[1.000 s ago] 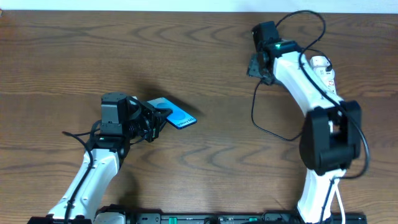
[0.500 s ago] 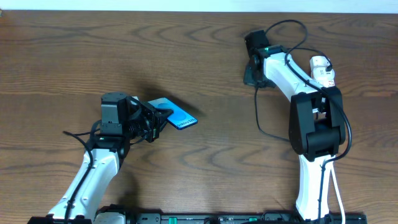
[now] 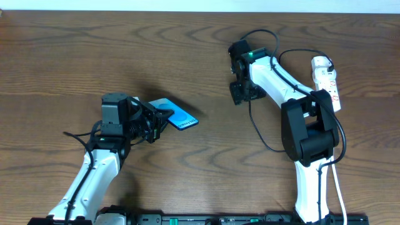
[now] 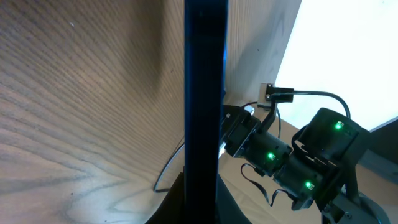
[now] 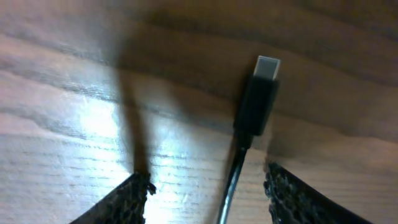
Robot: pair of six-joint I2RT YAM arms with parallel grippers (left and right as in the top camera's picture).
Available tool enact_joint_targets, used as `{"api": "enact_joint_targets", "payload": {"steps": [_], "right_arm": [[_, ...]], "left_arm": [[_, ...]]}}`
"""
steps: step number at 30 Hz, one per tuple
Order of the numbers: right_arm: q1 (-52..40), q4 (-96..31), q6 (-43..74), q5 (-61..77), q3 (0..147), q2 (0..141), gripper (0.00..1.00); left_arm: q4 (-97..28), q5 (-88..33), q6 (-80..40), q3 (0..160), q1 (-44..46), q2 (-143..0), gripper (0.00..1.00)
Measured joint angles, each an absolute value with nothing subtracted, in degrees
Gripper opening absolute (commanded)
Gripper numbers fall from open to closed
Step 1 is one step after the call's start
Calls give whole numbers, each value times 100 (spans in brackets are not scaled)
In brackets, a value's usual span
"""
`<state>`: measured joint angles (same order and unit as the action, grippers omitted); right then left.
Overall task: Plug charger to phone and switch on socket
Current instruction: 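Reach the right gripper to the black cable and grasp its USB-C plug, then bring the plug to the phone's bottom port and push it in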
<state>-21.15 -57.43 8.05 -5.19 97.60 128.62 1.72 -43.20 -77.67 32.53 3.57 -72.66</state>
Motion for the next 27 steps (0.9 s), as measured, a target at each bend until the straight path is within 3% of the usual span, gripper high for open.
{"api": "enact_joint_targets", "payload": {"steps": [3,7,14,20,27], "right_arm": [[-2130,-5680,910,-489,9760,12862,33],[-2130,-5625,1199,-504,9732,12862,1],[-2139,-5763,1404,-115,9686,12831,1],[-1850,-5546,969,1802,9419,12538,1],[-1278,-6528,-60,2674,9395,10143,1]], "left_arm": [[169,-4320,-7767,3253,357,-7266,8],[169,-4322,-7767,3253,357,-7266,8],[172,-4473,-7776,3253,357,-7266,7],[766,-4574,-7900,3223,357,-7277,7],[2578,-4984,-7966,3242,357,-7752,7]]}}
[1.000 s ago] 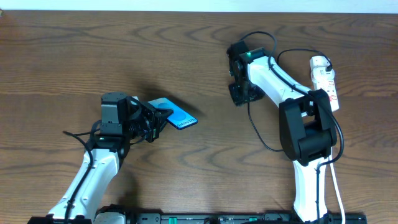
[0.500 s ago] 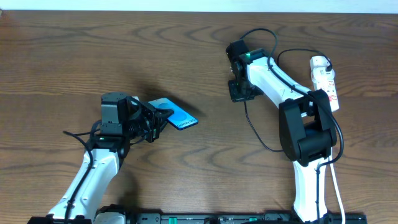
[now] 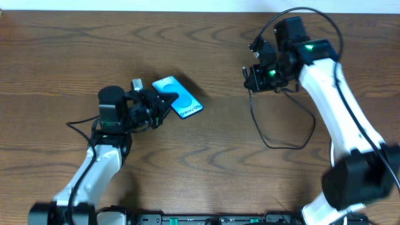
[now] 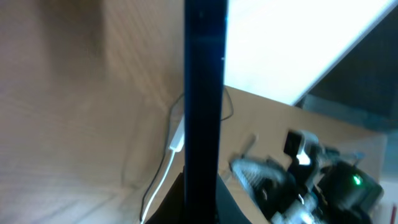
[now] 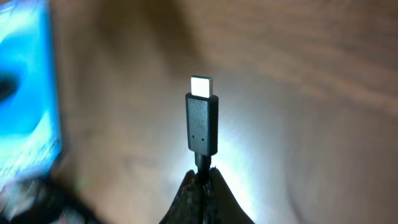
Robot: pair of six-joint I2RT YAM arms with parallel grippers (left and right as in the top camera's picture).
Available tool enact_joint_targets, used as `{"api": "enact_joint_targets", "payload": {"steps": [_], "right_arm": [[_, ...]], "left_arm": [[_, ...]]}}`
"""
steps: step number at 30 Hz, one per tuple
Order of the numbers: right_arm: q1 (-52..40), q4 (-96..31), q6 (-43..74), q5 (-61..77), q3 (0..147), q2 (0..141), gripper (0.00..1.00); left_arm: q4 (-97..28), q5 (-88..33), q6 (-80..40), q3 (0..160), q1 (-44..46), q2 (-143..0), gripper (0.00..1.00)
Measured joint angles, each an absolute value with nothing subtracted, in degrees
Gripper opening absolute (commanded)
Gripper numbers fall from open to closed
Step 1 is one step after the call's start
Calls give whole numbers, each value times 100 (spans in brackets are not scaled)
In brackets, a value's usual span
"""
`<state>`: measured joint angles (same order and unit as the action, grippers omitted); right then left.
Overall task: Plug charger to phone and switch on socket
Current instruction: 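Bring the plug to the phone's bottom port and push it in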
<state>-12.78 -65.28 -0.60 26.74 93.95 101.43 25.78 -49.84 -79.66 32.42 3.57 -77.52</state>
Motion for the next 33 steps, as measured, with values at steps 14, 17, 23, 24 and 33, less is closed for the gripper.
{"api": "enact_joint_targets", "payload": {"steps": [14,17,23,24,33], "right_arm": [[-2222,-5513,-456,3422,6493,7295,1],[-2808,-4851,-106,3382,6154,7325,1],[-3590,-4246,561,2788,6090,7439,1],[-3658,-4147,679,2672,6090,7443,1],[-3710,-3992,1356,2307,6090,7452,1]], "left_arm": [[5328,-5695,-7981,3350,360,-8691,7],[5559,-5846,-7944,3356,366,-8689,7],[5577,-5957,-7832,3356,561,-8689,8],[5575,-5970,-7789,3356,615,-8689,7],[5577,-6012,-7511,3356,847,-8689,7]]}}
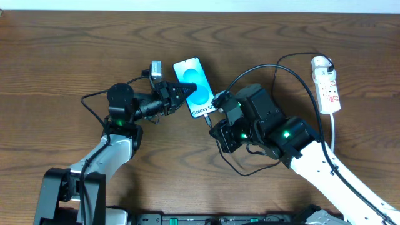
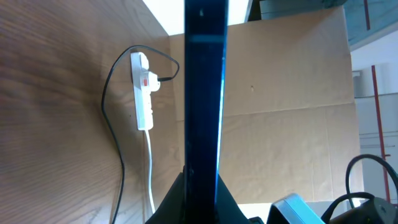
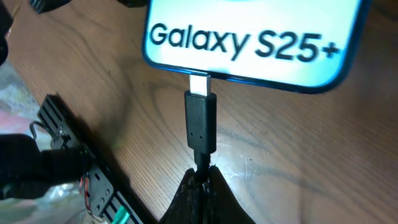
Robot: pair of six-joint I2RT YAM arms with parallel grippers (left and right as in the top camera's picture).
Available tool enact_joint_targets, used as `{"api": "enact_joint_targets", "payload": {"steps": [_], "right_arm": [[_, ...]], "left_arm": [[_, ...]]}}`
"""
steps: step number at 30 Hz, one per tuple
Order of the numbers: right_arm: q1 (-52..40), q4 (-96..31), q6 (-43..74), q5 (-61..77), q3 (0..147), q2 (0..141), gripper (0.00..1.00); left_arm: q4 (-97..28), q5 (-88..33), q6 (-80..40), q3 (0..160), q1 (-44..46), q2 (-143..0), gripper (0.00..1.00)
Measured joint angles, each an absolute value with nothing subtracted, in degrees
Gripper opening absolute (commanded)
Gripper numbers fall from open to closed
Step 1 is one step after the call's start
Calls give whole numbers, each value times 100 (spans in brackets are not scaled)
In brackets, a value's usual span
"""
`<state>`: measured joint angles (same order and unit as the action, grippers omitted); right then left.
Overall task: Plug charger to phone and switch on socket
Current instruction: 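Bring the plug to the phone's bottom port and push it in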
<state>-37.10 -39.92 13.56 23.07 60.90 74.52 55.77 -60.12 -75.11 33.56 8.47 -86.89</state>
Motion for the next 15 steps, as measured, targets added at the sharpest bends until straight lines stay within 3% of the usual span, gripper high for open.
{"api": "enact_joint_targets", "payload": {"steps": [15], "right_arm": [[-3710,-4080,2211,2641,6090,7452,1]], "left_arm": [[5577,-6012,-7500,3358,847,-8689,7]]}}
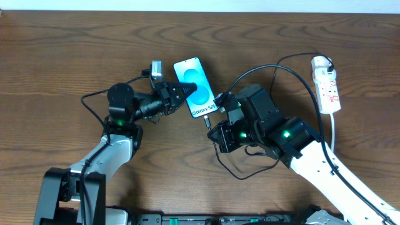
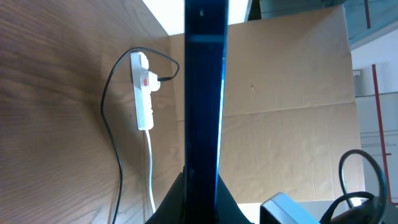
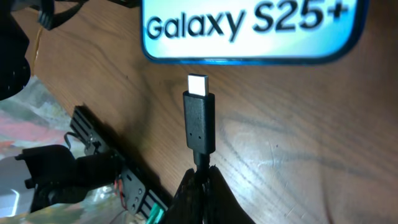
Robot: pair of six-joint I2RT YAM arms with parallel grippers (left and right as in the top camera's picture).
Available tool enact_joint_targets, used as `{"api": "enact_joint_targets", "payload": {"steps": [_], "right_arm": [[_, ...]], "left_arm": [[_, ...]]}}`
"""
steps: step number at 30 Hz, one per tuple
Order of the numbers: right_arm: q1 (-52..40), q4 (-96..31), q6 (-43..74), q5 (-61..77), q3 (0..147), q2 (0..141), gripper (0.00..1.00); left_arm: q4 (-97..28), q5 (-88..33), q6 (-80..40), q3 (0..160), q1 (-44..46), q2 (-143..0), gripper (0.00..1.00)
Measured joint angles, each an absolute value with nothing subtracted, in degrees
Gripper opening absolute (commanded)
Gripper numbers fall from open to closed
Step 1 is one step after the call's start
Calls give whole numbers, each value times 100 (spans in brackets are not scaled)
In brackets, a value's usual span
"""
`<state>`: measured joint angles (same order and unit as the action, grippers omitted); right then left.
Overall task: Plug charger to phone and switch on socket
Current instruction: 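Bring the plug to the phone's bottom port and push it in, then hold the phone with the left gripper and press the plug upward into the port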
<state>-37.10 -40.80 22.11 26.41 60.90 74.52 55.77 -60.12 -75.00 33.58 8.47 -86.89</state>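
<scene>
The phone (image 1: pixel 195 95) shows a lit blue screen reading "Galaxy S25+" and is held off the table left of centre, with my left gripper (image 1: pixel 177 94) shut on its side. The left wrist view shows it edge-on as a dark blue bar (image 2: pixel 205 93) between the fingers (image 2: pixel 202 190). My right gripper (image 1: pixel 216 129) is shut on the black charger cable just behind the USB-C plug (image 3: pixel 199 118). The plug's metal tip points at the phone's bottom edge (image 3: pixel 249 37), a short gap below it. The white power strip (image 1: pixel 327 84) lies at the right, with the cable running into it.
The black cable (image 1: pixel 275 62) loops from the power strip across the table to my right gripper, with slack curling below it (image 1: pixel 240 172). The power strip (image 2: pixel 143 90) also shows in the left wrist view. A dark rail (image 1: pixel 219 219) runs along the table's front edge.
The plug tip was at the phone's bottom edge; a small gap now separates them. My right gripper has shifted slightly down and left. The left gripper and the phone have not moved.
My left gripper held the phone at the left while the right stood open over the plug on the table. Then the right was shut on the cable, plug lifted. Then the plug reached the phone's bottom edge near the middle, and now sits just short of it.
</scene>
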Motion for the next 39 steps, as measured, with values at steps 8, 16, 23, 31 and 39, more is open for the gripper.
{"api": "enact_joint_targets", "payload": {"steps": [8,16,23,31,39], "right_arm": [[-3710,-4222,2416,2683,6090,7452,1],[-3710,-4217,2460,2703,6090,7452,1],[-3710,-4217,2591,2703,6090,7452,1],[-3710,-4217,2724,2720,6090,7452,1],[-3710,-4169,2766,2731,6090,7452,1]], "left_arm": [[5592,-6069,-7673,3358,847,-8689,8],[5594,-6313,-7690,3356,847,-8689,8],[5596,-6340,-7695,3358,847,-8689,7],[5601,-6375,-7863,3356,847,-8689,7],[5603,-6375,-7950,3358,845,-8689,7]]}}
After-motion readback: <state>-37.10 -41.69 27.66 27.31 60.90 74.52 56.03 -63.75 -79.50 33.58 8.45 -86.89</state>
